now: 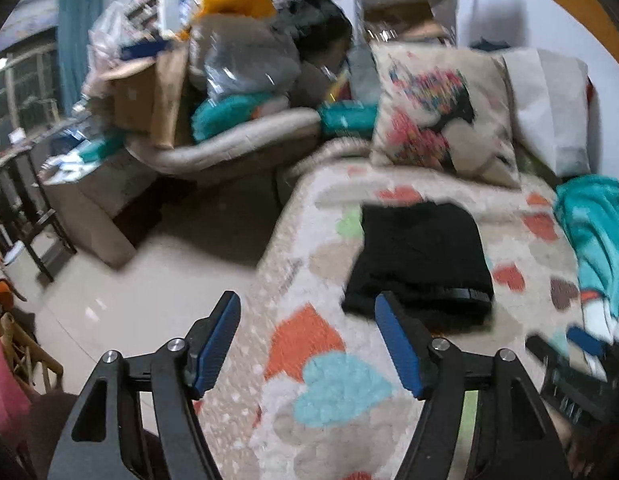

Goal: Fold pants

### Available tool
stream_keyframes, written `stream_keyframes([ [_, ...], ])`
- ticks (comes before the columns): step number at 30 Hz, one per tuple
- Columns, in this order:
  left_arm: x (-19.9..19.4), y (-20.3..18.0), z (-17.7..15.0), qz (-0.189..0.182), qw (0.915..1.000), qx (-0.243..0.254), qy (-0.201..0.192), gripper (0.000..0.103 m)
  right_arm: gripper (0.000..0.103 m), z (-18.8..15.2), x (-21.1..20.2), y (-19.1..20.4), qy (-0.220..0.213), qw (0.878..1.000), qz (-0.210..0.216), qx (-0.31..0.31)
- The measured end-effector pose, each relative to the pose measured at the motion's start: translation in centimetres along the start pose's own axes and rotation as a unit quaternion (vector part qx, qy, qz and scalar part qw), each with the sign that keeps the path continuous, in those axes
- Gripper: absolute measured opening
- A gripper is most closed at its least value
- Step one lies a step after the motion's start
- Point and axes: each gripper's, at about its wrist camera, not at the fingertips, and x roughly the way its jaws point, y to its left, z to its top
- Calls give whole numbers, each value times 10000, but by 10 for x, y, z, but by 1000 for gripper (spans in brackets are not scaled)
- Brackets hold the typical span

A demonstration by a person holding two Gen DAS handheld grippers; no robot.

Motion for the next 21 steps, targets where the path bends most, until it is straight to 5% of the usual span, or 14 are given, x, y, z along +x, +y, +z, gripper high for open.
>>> stream_keyframes([
  [4,-6,-6,15,-29,9974,-140,-700,97,77,4,0,5,-120,9999,-25,-89],
  [10,2,-19,38,-322,9924,-26,-1184,103,77,9,4,10,-269,9986,-427,-162],
  [14,29,-8,34,-503,9946,-177,-890,103,77,13,13,4,-178,9974,-695,-44],
  [21,89,9,14,-579,9956,-599,437,103,78,18,31,2,95,9970,-768,50],
])
